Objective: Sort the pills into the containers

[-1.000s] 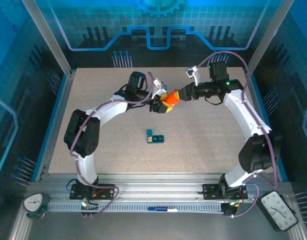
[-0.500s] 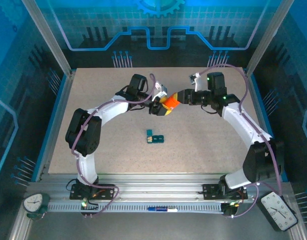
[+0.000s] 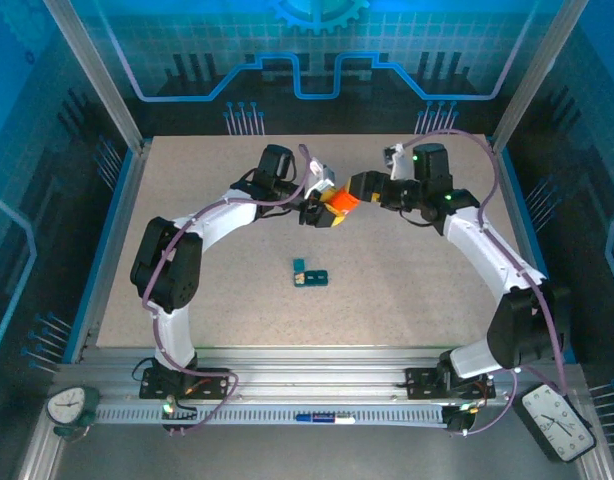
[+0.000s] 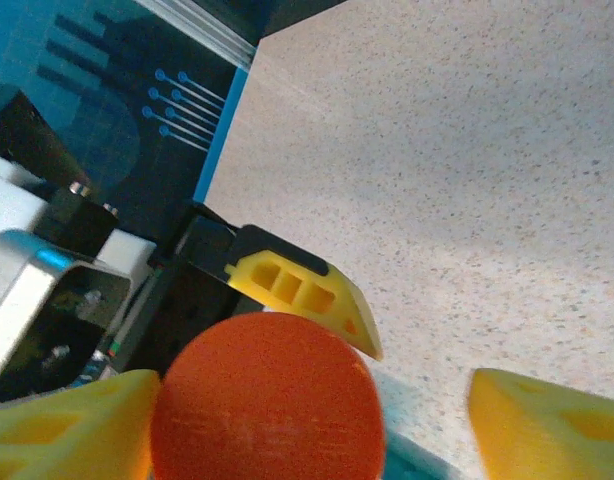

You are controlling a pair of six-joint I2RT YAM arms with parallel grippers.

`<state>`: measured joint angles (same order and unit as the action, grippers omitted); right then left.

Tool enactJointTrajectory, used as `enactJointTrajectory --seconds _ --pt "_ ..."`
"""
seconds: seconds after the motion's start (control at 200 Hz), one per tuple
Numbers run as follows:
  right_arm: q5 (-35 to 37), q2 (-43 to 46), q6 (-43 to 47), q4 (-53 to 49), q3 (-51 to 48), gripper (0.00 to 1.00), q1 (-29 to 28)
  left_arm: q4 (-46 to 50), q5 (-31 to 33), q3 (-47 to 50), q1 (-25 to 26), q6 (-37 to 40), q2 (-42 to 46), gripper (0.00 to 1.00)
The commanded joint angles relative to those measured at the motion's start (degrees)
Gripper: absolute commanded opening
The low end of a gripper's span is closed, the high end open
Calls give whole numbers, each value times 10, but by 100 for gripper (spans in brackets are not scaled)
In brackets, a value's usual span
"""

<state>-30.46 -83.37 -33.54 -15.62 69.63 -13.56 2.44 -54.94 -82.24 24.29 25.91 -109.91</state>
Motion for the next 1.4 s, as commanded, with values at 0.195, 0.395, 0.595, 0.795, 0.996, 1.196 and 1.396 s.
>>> enactJointTrajectory --seconds 0.195,0.395,0.595,0.795,0.996,1.196,1.396 --pt "-102 22 227 -109 94 91 61 -11 -34 -21 4 20 11 0" --pt "-109 -5 356 -184 142 92 61 -9 -36 -23 4 18 14 0" --pt "-107 -39 396 -231 182 93 42 -7 -37 -22 4 19 16 0" --pt "-80 -64 408 -245 200 92 24 -6 -37 -23 5 19 18 0" --pt "-74 -84 408 -252 212 90 14 -4 -37 -22 6 20 20 0" --pt "-65 -102 413 -261 216 86 5 -4 -38 -21 7 22 21 0" --pt "-66 -113 409 -260 215 73 1 -4 -38 -20 7 23 22 0"
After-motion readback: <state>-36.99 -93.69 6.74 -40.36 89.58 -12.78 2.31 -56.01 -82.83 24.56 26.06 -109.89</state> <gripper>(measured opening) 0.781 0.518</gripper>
